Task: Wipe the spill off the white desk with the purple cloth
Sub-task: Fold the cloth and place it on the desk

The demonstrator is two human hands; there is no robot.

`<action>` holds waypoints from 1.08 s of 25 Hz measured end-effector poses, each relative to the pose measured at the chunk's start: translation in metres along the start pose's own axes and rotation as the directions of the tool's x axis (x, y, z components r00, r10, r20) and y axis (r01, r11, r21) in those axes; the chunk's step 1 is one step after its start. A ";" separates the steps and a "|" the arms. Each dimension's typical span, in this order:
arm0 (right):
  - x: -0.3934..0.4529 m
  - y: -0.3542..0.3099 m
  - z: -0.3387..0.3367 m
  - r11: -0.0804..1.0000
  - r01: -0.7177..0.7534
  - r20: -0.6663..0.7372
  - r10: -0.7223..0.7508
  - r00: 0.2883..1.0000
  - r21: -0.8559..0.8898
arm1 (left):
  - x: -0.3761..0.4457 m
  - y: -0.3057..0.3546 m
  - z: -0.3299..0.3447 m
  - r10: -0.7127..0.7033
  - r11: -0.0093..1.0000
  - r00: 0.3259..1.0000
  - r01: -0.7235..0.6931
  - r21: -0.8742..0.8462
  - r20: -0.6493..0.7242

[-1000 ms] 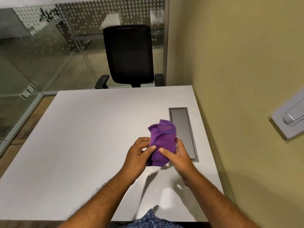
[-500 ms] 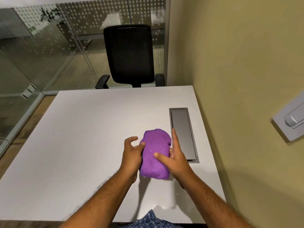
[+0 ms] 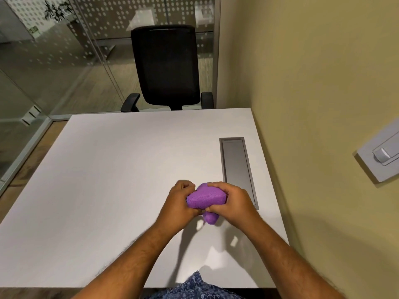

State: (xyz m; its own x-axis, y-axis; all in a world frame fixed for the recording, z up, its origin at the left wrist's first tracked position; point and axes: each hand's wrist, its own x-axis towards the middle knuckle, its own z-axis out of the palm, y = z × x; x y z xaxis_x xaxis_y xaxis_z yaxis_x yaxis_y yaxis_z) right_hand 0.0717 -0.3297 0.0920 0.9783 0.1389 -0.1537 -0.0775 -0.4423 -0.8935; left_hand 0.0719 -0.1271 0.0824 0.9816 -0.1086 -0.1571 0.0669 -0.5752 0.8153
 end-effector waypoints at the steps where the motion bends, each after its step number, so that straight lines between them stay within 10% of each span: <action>1: -0.001 0.006 -0.001 0.993 -0.001 -0.027 -0.003 1.000 -0.120 | -0.002 -0.006 0.005 -0.095 0.983 0.993 0.104 -0.148 0.072; 3: -0.003 0.025 -0.002 0.985 -0.085 0.063 0.095 0.993 -0.148 | -0.006 -0.018 0.016 -0.216 0.914 0.960 0.262 -0.311 0.177; 6: -0.013 0.057 0.006 0.876 -0.359 0.306 0.262 0.915 0.321 | -0.010 -0.034 0.036 -0.267 0.845 0.935 0.344 -0.411 0.233; 11: -0.028 0.116 0.041 0.704 -0.551 0.080 0.583 0.809 0.448 | -0.015 -0.071 0.075 -0.447 0.796 0.842 0.528 -0.295 0.301; 14: -0.029 0.136 0.057 0.684 -0.569 0.015 0.633 0.774 0.457 | -0.016 -0.091 0.086 -0.284 0.951 0.931 0.244 0.190 0.228; 18: -0.022 0.149 0.074 0.647 -0.551 0.026 0.636 0.771 0.527 | -0.022 -0.096 0.100 -0.101 0.822 0.894 -0.172 0.542 0.437; 27: -0.008 0.152 0.064 0.858 -0.513 -0.106 0.511 0.853 0.013 | -0.029 -0.081 0.111 -0.174 0.727 0.894 -0.165 0.666 0.412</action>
State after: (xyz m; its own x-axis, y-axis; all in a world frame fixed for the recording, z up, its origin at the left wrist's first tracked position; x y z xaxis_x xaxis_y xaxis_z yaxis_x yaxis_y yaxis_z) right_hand 0.0400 -0.3414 -0.0700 0.8152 -0.2017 -0.5429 -0.5708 -0.4390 -0.6939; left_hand 0.0178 -0.1667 -0.0409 0.7924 -0.3311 -0.5124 -0.2330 -0.9405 0.2475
